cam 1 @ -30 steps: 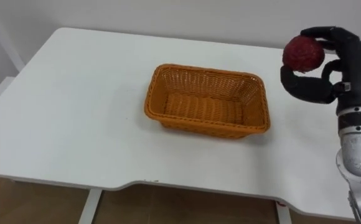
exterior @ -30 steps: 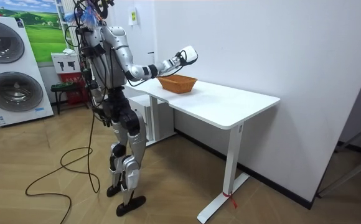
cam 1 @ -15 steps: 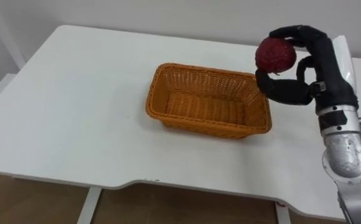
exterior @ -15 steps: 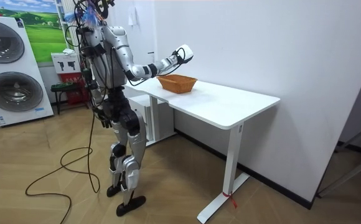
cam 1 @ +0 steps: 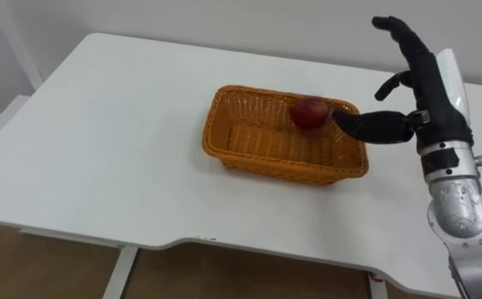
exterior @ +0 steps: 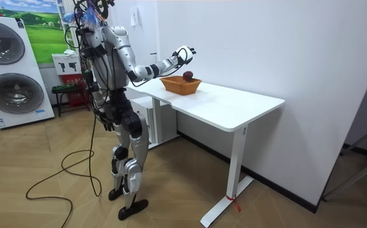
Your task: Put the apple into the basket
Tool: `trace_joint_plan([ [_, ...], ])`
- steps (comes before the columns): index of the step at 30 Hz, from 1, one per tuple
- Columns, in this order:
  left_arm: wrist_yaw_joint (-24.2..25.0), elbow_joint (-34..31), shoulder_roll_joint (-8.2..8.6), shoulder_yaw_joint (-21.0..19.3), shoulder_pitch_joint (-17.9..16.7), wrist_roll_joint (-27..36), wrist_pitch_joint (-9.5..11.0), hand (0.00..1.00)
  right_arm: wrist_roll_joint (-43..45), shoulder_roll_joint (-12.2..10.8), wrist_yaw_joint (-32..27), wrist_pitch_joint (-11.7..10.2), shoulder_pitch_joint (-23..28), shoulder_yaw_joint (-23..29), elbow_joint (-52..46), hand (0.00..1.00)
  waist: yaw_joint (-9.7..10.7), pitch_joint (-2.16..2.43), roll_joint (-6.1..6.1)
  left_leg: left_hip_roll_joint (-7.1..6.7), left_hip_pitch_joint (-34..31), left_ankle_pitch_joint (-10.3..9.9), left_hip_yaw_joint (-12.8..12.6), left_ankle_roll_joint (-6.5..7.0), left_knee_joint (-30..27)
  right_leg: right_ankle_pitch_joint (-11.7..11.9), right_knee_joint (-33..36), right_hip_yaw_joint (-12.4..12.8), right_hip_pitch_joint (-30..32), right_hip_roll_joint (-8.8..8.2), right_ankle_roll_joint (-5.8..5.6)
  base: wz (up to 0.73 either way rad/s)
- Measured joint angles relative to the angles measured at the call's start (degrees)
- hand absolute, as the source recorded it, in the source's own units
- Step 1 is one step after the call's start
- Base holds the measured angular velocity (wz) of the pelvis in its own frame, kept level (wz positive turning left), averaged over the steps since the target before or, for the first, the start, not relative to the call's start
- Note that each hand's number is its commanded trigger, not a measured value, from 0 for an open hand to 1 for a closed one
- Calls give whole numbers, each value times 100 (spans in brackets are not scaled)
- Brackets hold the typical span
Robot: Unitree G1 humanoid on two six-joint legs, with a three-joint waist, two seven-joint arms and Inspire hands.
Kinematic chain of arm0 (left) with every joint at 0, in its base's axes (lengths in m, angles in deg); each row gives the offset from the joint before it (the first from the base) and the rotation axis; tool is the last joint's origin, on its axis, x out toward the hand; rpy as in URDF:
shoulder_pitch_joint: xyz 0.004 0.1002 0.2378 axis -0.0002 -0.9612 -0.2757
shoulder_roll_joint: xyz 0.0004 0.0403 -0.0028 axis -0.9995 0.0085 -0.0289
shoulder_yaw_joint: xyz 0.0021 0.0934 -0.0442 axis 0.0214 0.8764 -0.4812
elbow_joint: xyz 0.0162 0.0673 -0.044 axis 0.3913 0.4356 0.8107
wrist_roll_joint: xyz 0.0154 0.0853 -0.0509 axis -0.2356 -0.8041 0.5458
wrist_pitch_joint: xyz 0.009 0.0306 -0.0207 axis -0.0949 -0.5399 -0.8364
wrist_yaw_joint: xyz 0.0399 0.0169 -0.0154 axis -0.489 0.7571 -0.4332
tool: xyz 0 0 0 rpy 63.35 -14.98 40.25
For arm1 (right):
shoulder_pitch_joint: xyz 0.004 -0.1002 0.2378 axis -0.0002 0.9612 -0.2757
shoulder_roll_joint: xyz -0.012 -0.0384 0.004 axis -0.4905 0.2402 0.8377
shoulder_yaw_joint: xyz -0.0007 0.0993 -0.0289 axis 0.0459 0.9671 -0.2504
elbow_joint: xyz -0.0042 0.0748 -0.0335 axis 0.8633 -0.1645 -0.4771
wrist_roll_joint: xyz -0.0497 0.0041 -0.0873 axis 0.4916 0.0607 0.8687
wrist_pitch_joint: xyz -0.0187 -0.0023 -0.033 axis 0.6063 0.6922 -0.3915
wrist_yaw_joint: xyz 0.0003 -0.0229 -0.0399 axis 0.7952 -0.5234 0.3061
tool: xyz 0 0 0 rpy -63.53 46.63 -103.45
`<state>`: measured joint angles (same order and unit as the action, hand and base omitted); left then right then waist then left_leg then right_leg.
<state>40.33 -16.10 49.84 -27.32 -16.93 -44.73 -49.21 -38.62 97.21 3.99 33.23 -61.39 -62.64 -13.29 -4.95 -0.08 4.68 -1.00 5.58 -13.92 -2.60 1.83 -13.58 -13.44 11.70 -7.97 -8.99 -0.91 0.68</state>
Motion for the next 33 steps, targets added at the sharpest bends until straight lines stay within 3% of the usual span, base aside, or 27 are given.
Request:
trace_joint_plan([
  [11,-6,0,2,-15,20,-2,20,0,-84,25,-1,-50,0,-5,1,0,19,5,-10,4,2,0,-25,0,7,0,-2,6,4,-1,0,0],
  [16,-23,-7,9,-111,13,-4,22,0,-422,24,-23,-107,5,258,3,0,77,15,-27,14,2,0,1,0,9,0,-4,-5,-7,-8,0,2],
  [20,-85,-32,12,-176,-25,-8,24,0,-855,26,-414,-108,5,758,6,0,166,20,-18,15,20,0,-30,1,17,0,-10,8,-7,-4,-1,-2],
  [23,-110,-38,19,-516,-64,-13,59,0,-952,33,-747,-206,5,1376,205,0,212,23,8,-1,52,0,-32,0,-1,0,-14,-6,-16,-4,-1,0],
  [30,-274,-135,27,-801,-335,-5,32,0,-1094,34,-2103,-263,52,2473,691,0,571,12,-14,6,85,0,-64,0,11,0,-6,17,-3,2,-1,-2],
  [33,-377,-135,28,-881,-359,7,28,0,-1456,50,-2654,-313,189,2872,1032,0,635,8,-7,19,88,-1,-117,-2,29,0,-14,70,-4,13,0,-9],
])
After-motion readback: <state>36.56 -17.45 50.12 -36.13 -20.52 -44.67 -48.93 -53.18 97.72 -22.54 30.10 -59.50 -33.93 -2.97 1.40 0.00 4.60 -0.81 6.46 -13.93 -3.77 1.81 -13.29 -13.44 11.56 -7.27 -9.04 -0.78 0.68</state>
